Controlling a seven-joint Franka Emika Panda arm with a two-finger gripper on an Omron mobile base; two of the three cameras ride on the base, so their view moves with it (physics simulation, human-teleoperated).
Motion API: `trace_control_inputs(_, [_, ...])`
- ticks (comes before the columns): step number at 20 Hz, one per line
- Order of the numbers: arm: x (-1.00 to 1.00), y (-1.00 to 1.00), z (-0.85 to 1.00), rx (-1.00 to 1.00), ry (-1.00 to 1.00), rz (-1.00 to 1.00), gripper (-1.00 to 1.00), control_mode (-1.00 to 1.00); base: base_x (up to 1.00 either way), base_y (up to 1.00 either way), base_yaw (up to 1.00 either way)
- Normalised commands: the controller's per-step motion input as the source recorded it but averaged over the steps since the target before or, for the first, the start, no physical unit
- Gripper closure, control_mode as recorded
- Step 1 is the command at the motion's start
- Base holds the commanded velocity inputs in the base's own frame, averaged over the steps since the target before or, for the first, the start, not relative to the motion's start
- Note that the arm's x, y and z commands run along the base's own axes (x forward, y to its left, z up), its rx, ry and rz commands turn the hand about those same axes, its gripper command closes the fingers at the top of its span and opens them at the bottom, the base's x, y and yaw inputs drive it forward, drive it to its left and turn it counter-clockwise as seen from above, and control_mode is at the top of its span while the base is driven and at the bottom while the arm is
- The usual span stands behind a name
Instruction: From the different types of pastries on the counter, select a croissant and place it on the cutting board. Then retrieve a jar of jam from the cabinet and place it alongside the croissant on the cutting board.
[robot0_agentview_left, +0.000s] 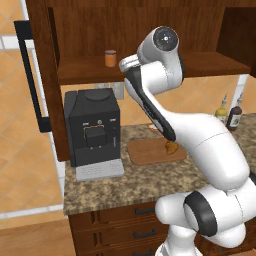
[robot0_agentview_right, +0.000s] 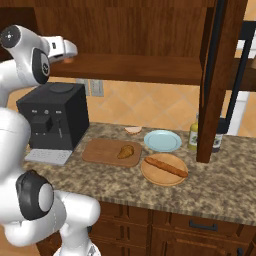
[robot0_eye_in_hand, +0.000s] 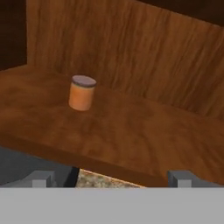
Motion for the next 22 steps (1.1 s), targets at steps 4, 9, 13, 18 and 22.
trace_control_inputs(4, [0.26, 0.00, 0.15, 0.04, 0.10, -0.07, -1.00, -1.00, 0.00, 0.00, 0.00])
trace_control_inputs(9, [0.26, 0.01, 0.01, 0.10, 0.02, -0.04, -1.00, -1.00, 0.00, 0.00, 0.00])
trace_control_inputs(13, [0.45, 0.05, -0.02, 0.15, 0.00, -0.03, -1.00, -1.00, 0.00, 0.00, 0.00])
trace_control_inputs(18, [0.35, 0.09, -0.01, 0.16, -0.04, -0.06, -1.00, -1.00, 0.00, 0.00, 0.00])
trace_control_inputs(22, [0.26, 0.04, -0.01, 0.18, -0.05, -0.04, -1.00, -1.00, 0.00, 0.00, 0.00])
